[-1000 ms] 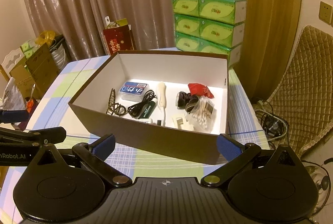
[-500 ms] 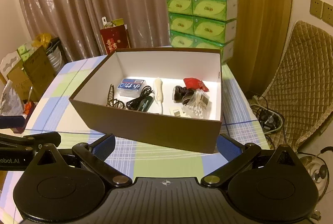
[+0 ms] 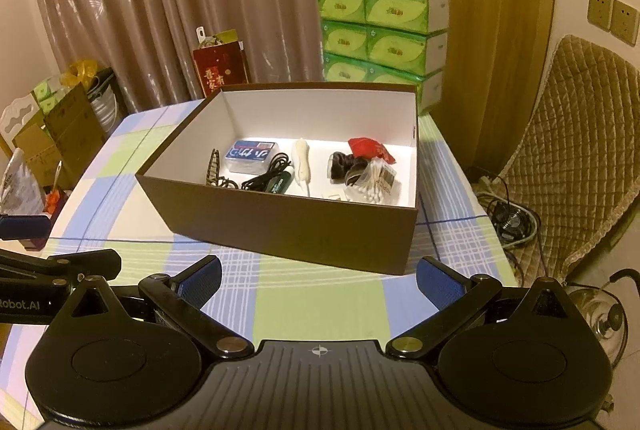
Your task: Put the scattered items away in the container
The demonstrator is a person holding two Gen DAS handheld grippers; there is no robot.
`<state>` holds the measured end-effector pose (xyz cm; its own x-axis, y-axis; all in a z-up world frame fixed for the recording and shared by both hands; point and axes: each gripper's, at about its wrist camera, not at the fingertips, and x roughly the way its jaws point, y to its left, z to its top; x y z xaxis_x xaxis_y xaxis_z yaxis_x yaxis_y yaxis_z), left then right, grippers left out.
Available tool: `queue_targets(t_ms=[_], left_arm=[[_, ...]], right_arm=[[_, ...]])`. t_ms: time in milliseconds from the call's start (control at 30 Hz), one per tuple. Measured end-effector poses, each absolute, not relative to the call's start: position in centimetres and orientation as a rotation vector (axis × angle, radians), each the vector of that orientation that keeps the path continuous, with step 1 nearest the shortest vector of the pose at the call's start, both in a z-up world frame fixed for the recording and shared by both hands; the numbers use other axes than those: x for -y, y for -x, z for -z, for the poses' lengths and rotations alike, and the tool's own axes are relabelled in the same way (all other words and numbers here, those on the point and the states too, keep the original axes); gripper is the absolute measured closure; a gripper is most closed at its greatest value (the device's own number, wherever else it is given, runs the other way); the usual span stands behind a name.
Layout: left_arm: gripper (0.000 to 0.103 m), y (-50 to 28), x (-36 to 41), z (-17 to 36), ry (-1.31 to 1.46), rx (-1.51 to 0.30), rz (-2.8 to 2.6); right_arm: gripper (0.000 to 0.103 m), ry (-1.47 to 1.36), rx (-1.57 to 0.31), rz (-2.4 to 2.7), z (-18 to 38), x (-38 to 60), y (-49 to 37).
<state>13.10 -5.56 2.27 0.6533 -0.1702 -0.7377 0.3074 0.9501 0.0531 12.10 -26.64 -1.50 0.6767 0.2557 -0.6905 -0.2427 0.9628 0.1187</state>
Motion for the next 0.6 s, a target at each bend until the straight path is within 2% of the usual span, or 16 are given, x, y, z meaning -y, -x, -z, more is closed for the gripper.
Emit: queue_targets(t_ms=[600], left_arm=[[0.002, -14.2, 6.7, -1.9, -0.187, -0.816, 0.272]], right_arm=[[0.002, -0.028, -0.789, -0.273, 1.8, 27.2, -12.7]])
